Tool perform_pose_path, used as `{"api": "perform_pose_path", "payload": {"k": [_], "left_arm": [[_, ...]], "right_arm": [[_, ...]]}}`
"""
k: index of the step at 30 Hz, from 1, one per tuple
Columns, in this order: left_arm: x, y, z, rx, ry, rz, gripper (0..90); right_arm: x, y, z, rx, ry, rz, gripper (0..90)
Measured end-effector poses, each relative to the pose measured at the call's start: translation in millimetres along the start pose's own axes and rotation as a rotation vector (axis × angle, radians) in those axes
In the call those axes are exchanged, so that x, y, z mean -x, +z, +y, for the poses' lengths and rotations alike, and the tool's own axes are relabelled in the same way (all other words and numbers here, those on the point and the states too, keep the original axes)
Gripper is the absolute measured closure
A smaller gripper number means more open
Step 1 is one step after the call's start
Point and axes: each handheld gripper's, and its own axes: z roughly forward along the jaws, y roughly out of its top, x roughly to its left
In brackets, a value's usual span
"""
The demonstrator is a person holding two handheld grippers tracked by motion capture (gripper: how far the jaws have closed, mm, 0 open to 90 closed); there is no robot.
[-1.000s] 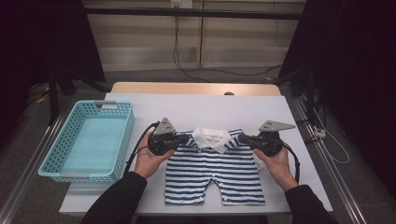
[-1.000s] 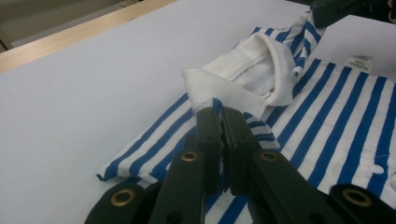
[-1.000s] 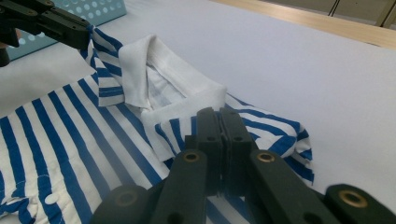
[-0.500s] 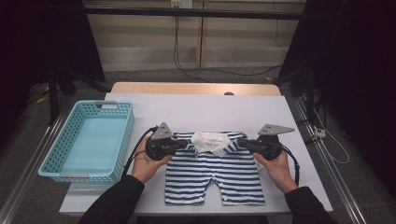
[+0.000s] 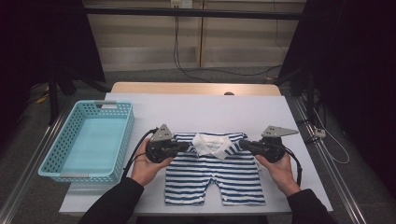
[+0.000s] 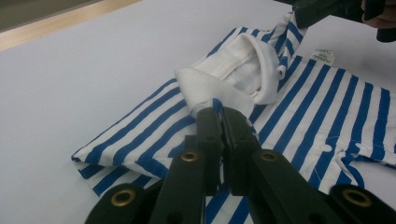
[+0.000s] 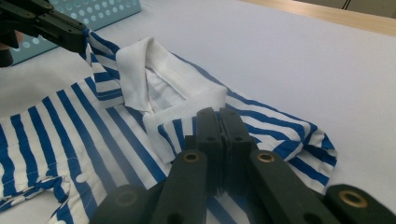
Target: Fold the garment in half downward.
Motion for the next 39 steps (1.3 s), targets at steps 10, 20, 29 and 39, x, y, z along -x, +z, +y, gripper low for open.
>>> {"api": "perform_pose_path", "payload": {"k": [10, 20, 29, 39], "left_arm": [[9.3, -8.4, 1.4, 0.021, -0.013, -0.025, 86.8], [17.8, -8.1, -1.6, 0.013, -0.012, -0.044, 86.8], [22.3, -9.5, -1.4, 0.015, -0.017, -0.054, 86.8], [29.6, -12.6, -9.3, -0.001, -0.026, -0.066, 86.8]], "right_arm": [[-6.0, -7.9, -2.2, 0.009, -0.001, 0.013, 88.6], [-9.5, -15.0, -5.5, 0.011, 0.004, 0.019, 88.6], [-10.7, -20.3, -6.3, 0.019, 0.008, 0.024, 88.6], [-15.7, -25.5, -9.2, 0.016, 0.012, 0.038, 88.6]]}}
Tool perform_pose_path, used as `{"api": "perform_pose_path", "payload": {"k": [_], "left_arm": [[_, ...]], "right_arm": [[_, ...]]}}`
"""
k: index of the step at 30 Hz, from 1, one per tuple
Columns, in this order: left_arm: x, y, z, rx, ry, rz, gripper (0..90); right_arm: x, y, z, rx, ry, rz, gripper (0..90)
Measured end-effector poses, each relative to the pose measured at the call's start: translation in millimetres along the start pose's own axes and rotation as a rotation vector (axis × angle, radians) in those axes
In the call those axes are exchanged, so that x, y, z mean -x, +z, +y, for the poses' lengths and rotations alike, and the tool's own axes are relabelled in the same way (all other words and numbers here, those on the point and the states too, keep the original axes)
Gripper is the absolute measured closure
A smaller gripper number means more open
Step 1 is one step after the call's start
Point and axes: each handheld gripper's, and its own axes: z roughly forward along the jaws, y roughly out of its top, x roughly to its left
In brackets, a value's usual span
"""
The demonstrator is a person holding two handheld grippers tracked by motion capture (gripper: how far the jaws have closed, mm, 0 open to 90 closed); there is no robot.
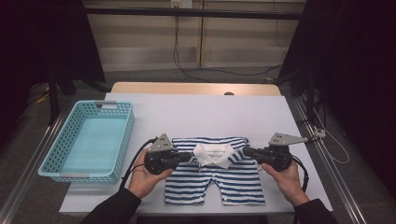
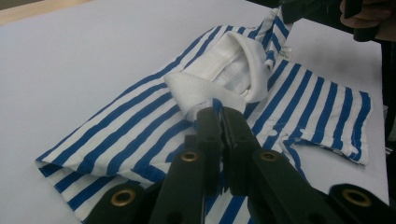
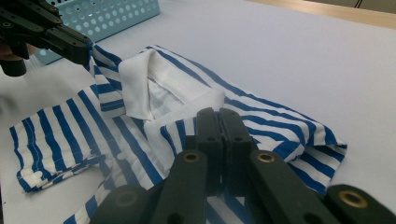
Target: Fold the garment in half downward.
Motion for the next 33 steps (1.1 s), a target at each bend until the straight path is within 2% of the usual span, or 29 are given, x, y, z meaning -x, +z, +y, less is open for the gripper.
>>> {"api": "perform_pose_path", "payload": {"k": [6, 8, 16, 17, 18, 20, 23, 25, 29, 30, 31, 33], "left_arm": [[4.5, 0.3, -4.0, -0.029, -0.001, -0.013, 86.8], [5.9, 0.9, -5.2, -0.024, -0.017, -0.021, 86.8], [8.2, -2.6, -6.0, -0.015, -0.020, -0.029, 86.8], [9.5, -2.6, -6.1, -0.018, -0.028, -0.029, 86.7], [9.0, -2.8, -6.5, -0.025, -0.012, -0.031, 86.8], [9.0, -2.3, -8.5, -0.036, -0.010, -0.033, 86.8], [10.0, -2.5, -10.6, -0.049, -0.024, -0.030, 86.8], [10.8, -3.9, -11.3, -0.036, -0.032, -0.030, 86.8], [13.6, -7.1, -10.7, -0.018, -0.023, -0.037, 86.8], [14.5, -7.6, -11.3, -0.021, -0.027, -0.038, 86.8], [14.0, -7.9, -11.8, -0.040, -0.015, -0.040, 86.8], [15.3, -6.8, -14.9, -0.039, -0.034, -0.037, 86.8]], "right_arm": [[-2.2, -4.2, -2.7, -0.007, 0.007, 0.006, 88.7], [-2.4, -5.4, -3.7, -0.009, 0.008, 0.007, 88.6], [-6.2, -11.2, -6.5, -0.002, 0.003, 0.012, 88.7], [-6.5, -12.1, -6.7, -0.001, 0.004, 0.011, 88.6], [-6.6, -12.7, -6.9, -0.002, 0.007, 0.011, 88.6], [-6.6, -13.3, -8.3, -0.006, 0.008, 0.011, 88.7], [-7.9, -12.3, -11.0, -0.018, 0.008, 0.014, 88.6], [-9.3, -12.7, -11.3, -0.019, 0.005, 0.019, 88.6], [-11.9, -15.2, -11.0, -0.008, 0.003, 0.020, 88.6], [-12.2, -15.6, -11.1, -0.007, 0.004, 0.020, 88.6], [-12.7, -16.1, -11.4, -0.010, 0.004, 0.022, 88.6], [-12.9, -16.0, -12.5, -0.017, 0.001, 0.026, 88.6]]}}
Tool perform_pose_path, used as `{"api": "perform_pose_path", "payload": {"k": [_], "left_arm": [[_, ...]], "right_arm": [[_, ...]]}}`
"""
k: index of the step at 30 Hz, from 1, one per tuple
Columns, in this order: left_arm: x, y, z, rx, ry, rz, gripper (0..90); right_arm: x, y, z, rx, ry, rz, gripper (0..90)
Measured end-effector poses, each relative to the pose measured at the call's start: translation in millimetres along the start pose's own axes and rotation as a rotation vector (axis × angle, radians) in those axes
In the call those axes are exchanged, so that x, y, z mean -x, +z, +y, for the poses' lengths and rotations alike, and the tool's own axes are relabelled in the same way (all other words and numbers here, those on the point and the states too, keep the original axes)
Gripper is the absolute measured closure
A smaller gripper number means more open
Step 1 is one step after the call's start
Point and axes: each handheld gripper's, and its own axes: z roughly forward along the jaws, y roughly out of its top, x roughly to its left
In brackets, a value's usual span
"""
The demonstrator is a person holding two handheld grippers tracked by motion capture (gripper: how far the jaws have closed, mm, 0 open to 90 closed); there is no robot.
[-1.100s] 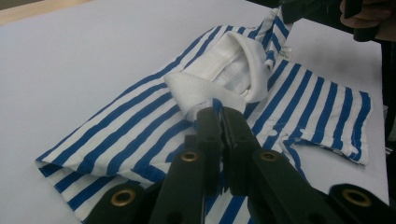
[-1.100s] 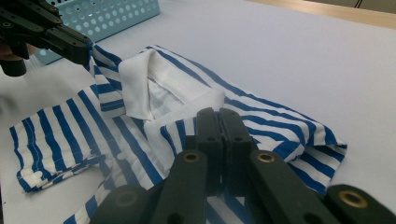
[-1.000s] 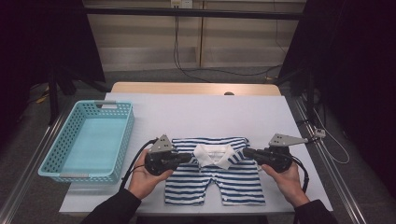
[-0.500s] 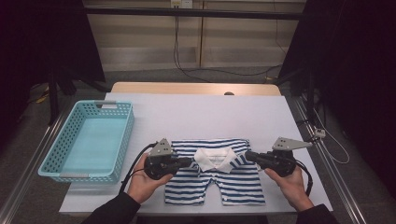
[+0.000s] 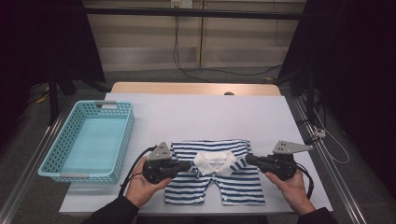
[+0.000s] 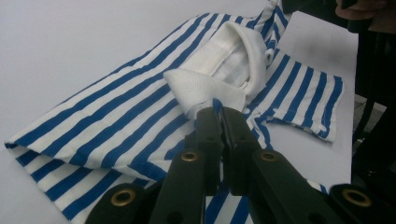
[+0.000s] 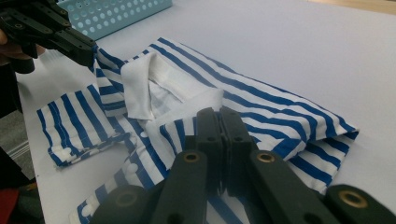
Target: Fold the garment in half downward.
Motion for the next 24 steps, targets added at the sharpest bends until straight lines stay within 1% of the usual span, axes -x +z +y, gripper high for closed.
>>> {"api": "perform_pose_path", "payload": {"k": [2, 3, 4, 5, 6, 7, 9, 10, 11, 14, 17, 18, 19, 20, 22, 23, 24], "left_arm": [[1.0, 0.7, -1.9, -0.012, 0.000, 0.007, 86.8], [1.0, 0.9, -3.1, -0.033, 0.007, 0.010, 86.8], [0.3, 1.1, -4.2, -0.044, 0.032, 0.021, 86.8], [1.2, 1.8, -4.9, -0.038, 0.029, 0.021, 86.8], [2.3, 0.8, -4.7, -0.040, 0.017, 0.016, 86.7], [2.2, -0.1, -4.5, -0.039, 0.013, 0.022, 86.7], [1.7, -0.9, -4.7, -0.038, 0.022, 0.020, 86.8], [2.3, -1.3, -5.5, -0.037, 0.011, 0.018, 86.8], [1.7, -2.7, -5.7, -0.051, 0.026, 0.021, 86.8], [3.2, -2.0, -8.9, -0.051, 0.012, 0.020, 86.8], [4.3, -5.4, -12.0, -0.071, 0.012, 0.021, 86.8], [3.9, -6.0, -12.9, -0.067, 0.015, 0.027, 86.8], [4.1, -6.4, -13.4, -0.068, 0.007, 0.027, 86.8], [3.7, -6.9, -13.4, -0.072, 0.012, 0.029, 86.8], [2.4, -7.0, -14.7, -0.087, 0.023, 0.031, 86.8], [2.2, -6.9, -15.7, -0.095, 0.017, 0.020, 86.8], [2.0, -6.8, -16.9, -0.107, 0.017, 0.019, 86.8]], "right_arm": [[-0.4, 0.5, -1.0, -0.013, -0.002, 0.000, 88.7], [-0.7, 1.0, -1.7, -0.019, -0.001, 0.001, 88.6], [-1.1, 1.4, -2.5, -0.025, -0.004, 0.002, 88.6], [-1.6, 1.5, -3.1, -0.032, -0.002, 0.005, 88.6], [-2.2, 1.6, -3.5, -0.035, -0.002, 0.006, 88.6], [-2.6, 1.6, -3.8, -0.038, -0.008, 0.007, 88.7], [-3.6, 1.2, -4.1, -0.036, -0.004, 0.013, 88.6], [-3.9, 1.1, -4.1, -0.035, -0.004, 0.014, 88.6], [-4.3, 1.1, -4.0, -0.035, -0.007, 0.013, 88.6], [-5.9, 1.0, -4.2, -0.036, -0.010, 0.018, 88.6], [-6.3, 1.5, -5.1, -0.039, -0.013, 0.021, 88.6], [-6.5, 1.3, -5.4, -0.044, -0.013, 0.020, 88.6], [-6.5, 1.4, -5.9, -0.048, -0.016, 0.019, 88.6], [-6.5, 1.8, -6.4, -0.054, -0.018, 0.017, 88.6], [-6.8, 3.0, -7.9, -0.066, -0.016, 0.019, 88.6], [-7.0, 3.4, -8.5, -0.072, -0.019, 0.017, 88.6], [-7.5, 3.9, -9.3, -0.078, -0.020, 0.018, 88.6]]}}
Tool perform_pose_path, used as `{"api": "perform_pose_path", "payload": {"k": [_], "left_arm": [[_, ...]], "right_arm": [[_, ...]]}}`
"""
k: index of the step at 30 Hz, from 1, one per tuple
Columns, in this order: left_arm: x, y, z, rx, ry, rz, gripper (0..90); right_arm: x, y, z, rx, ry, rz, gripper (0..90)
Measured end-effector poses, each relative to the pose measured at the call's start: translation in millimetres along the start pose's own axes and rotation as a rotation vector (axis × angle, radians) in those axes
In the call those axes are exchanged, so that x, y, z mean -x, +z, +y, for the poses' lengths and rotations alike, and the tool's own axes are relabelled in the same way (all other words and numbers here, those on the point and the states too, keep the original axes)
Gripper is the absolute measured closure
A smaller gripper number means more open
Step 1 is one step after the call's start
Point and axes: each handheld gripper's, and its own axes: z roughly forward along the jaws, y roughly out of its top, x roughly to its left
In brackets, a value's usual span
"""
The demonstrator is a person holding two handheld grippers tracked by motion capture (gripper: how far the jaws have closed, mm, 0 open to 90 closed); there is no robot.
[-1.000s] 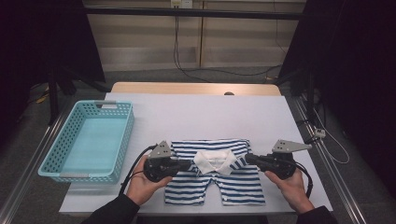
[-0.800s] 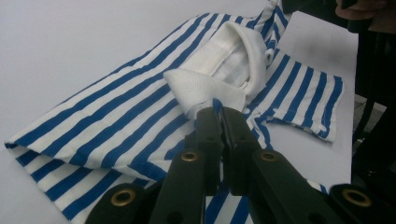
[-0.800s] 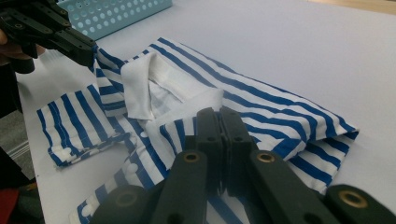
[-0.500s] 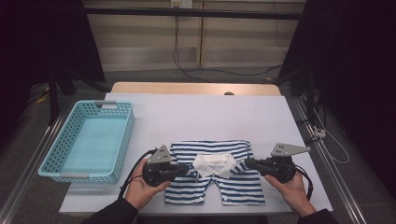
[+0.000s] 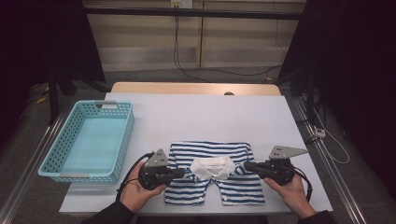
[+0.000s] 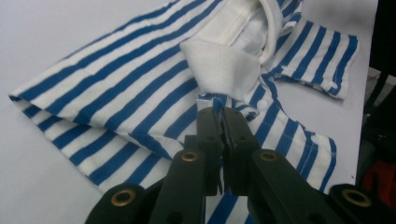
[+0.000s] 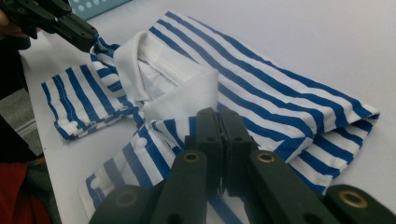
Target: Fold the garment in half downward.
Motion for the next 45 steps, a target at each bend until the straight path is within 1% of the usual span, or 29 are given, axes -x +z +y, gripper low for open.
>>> {"api": "perform_pose_path", "payload": {"k": [1, 2, 5, 6, 7, 8, 10, 11, 14, 15, 16, 17, 18, 19, 21, 22, 26, 31, 32, 33, 34, 36, 37, 39, 40, 41, 42, 43, 45], "left_arm": [[-0.7, 2.6, -2.0, 0.018, -0.006, -0.026, 86.8], [-0.7, 1.3, -1.9, -0.018, 0.013, 0.003, 86.9], [0.4, 1.3, -3.3, -0.028, 0.004, -0.010, 86.8], [1.2, 3.2, -4.7, -0.013, 0.002, 0.000, 86.8], [1.0, 1.9, -4.8, -0.042, 0.003, -0.009, 86.8], [1.6, 4.0, -5.8, -0.030, 0.005, -0.006, 86.8], [1.5, 3.5, -5.9, -0.056, 0.017, -0.016, 86.8], [2.5, 5.3, -6.8, -0.049, 0.014, -0.010, 86.8], [2.3, 7.6, -7.4, -0.065, 0.020, -0.011, 86.8], [1.2, 8.3, -7.4, -0.096, 0.033, -0.010, 86.8], [1.8, 10.1, -9.1, -0.086, 0.018, 0.000, 86.8], [1.2, 8.6, -8.8, -0.105, 0.020, -0.013, 86.8], [0.6, 8.4, -8.7, -0.107, 0.031, -0.020, 86.8], [1.3, 8.9, -9.0, -0.100, 0.019, -0.022, 86.8], [1.7, 9.4, -9.1, -0.103, 0.018, -0.026, 86.8], [2.2, 10.5, -9.8, -0.096, 0.018, -0.016, 86.7], [3.4, 10.5, -10.5, -0.100, 0.021, -0.028, 86.8], [5.6, 8.3, -11.5, -0.109, 0.029, -0.040, 86.9], [5.8, 7.3, -11.6, -0.120, 0.030, -0.046, 87.1], [5.8, 8.7, -13.3, -0.112, 0.035, -0.035, 87.2], [5.7, 8.1, -13.5, -0.124, 0.033, -0.042, 87.4], [6.3, 8.4, -13.7, -0.119, 0.033, -0.048, 87.5], [6.5, 8.3, -13.8, -0.127, 0.030, -0.051, 87.6], [6.8, 9.5, -14.4, -0.138, 0.037, -0.042, 87.6], [6.7, 11.3, -15.6, -0.109, 0.017, -0.071, 87.6], [6.8, 11.2, -15.5, -0.113, 0.017, -0.066, 87.6], [7.2, 10.0, -14.8, -0.128, 0.026, -0.042, 87.5], [6.1, 9.9, -14.7, -0.127, 0.034, -0.052, 87.4], [5.9, 9.8, -14.6, -0.126, 0.030, -0.053, 87.1]], "right_arm": [[-0.8, 0.2, -0.8, -0.007, -0.002, 0.001, 88.6], [-1.6, 0.7, -1.6, -0.011, -0.003, 0.006, 88.6], [-3.4, 1.4, -3.6, -0.028, -0.012, 0.007, 88.6], [-4.0, 1.2, -4.0, -0.031, -0.012, 0.007, 88.6], [-4.3, 1.1, -4.4, -0.033, -0.014, 0.006, 88.6], [-4.3, 1.1, -5.3, -0.035, -0.015, 0.008, 88.6], [-4.8, 0.9, -6.6, -0.045, -0.013, 0.008, 88.6], [-4.8, 0.9, -7.1, -0.047, -0.014, 0.006, 88.6], [-5.6, 1.8, -9.8, -0.060, -0.016, 0.003, 88.6], [-5.6, 2.8, -10.9, -0.064, -0.019, 0.005, 88.6], [-6.4, 4.7, -13.0, -0.078, -0.019, 0.006, 88.5], [-7.4, 6.0, -14.6, -0.094, -0.025, 0.011, 88.5], [-8.7, 6.4, -15.7, -0.106, -0.030, 0.007, 88.5], [-9.2, 6.5, -16.3, -0.110, -0.038, 0.007, 88.5], [-10.5, 6.3, -17.0, -0.117, -0.040, 0.007, 88.5], [-10.3, 6.7, -17.6, -0.119, -0.044, 0.009, 88.4], [-11.3, 8.8, -20.1, -0.143, -0.046, 0.015, 88.3], [-13.4, 8.9, -21.8, -0.159, -0.050, 0.019, 88.2], [-13.9, 9.4, -22.2, -0.164, -0.047, 0.020, 88.2], [-13.9, 10.1, -22.7, -0.170, -0.053, 0.017, 88.1], [-14.5, 10.7, -23.1, -0.180, -0.048, 0.019, 88.0], [-14.7, 12.5, -23.8, -0.192, -0.061, 0.014, 88.0], [-15.4, 13.1, -24.1, -0.198, -0.058, 0.017, 87.8], [-15.8, 13.7, -24.5, -0.207, -0.066, 0.013, 87.8], [-15.7, 14.4, -24.7, -0.207, -0.066, 0.015, 87.7], [-15.7, 14.9, -24.8, -0.210, -0.067, 0.013, 87.5], [-15.9, 15.0, -24.8, -0.212, -0.065, 0.011, 87.3], [-15.9, 15.1, -24.7, -0.213, -0.062, 0.014, 86.9], [-16.0, 15.0, -24.4, -0.214, -0.058, 0.017, 84.4]]}}
